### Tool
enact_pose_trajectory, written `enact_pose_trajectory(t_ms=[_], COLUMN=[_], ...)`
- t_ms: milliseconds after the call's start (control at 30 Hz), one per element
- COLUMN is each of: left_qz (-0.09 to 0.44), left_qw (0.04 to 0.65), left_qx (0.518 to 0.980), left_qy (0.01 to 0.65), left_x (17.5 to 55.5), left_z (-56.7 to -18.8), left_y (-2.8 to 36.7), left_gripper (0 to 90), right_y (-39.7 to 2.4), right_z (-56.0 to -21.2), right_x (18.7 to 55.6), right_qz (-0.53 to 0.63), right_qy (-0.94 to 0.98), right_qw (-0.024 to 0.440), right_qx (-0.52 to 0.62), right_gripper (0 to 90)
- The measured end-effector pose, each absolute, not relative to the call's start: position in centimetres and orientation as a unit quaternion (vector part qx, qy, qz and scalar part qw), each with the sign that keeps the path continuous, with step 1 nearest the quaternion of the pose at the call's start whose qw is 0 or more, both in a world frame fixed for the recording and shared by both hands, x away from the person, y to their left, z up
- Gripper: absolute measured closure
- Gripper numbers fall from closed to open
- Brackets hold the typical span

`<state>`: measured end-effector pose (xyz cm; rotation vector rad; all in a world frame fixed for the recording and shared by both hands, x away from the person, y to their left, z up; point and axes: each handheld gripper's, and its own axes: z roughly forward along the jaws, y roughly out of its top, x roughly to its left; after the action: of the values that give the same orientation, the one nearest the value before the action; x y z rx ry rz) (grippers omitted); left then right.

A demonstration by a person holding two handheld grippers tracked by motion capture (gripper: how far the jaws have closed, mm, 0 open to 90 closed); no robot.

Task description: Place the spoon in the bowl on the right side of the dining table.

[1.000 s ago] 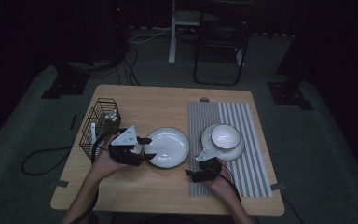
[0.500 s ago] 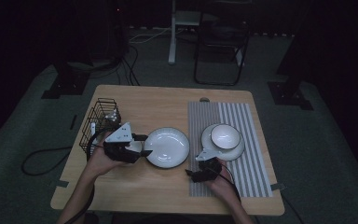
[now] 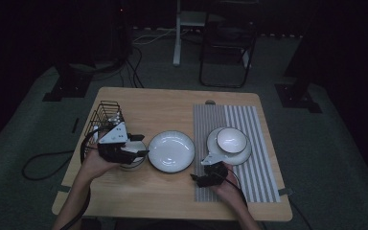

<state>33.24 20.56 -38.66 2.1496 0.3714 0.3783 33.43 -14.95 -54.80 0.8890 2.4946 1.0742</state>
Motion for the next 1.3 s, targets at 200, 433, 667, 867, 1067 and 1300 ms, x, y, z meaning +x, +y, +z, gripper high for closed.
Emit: enact_pose_trajectory(t_ms=[200, 433, 667, 867, 1067, 1300], left_qz=[0.163, 0.177, 0.189, 0.194, 0.203, 0.212], left_qw=[0.447, 0.437, 0.432, 0.431, 0.425, 0.419], left_qx=[0.864, 0.865, 0.863, 0.859, 0.858, 0.856], left_qy=[0.161, 0.169, 0.182, 0.196, 0.205, 0.214], left_x=[33.1, 32.9, 32.7, 32.7, 32.6, 32.4], left_z=[-38.5, -38.4, -38.5, -38.4, -38.4, -38.4], left_y=[21.6, 22.6, 23.7, 25.0, 25.7, 26.6], left_gripper=[45.2, 46.1, 46.6, 46.5, 46.4, 46.4], right_y=[-14.9, -14.9, -14.9, -14.9, -14.9, -14.9], right_z=[-54.8, -54.8, -54.8, -54.8, -54.8, -54.8], right_x=[33.4, 33.4, 33.4, 33.4, 33.4, 33.4], right_qz=[0.372, 0.372, 0.372, 0.372, 0.372, 0.372], right_qy=[0.864, 0.864, 0.864, 0.864, 0.864, 0.864], right_qw=[0.141, 0.141, 0.141, 0.141, 0.141, 0.141], right_qx=[0.308, 0.309, 0.309, 0.309, 0.309, 0.309], right_gripper=[20.4, 20.4, 20.4, 20.4, 20.4, 20.4])
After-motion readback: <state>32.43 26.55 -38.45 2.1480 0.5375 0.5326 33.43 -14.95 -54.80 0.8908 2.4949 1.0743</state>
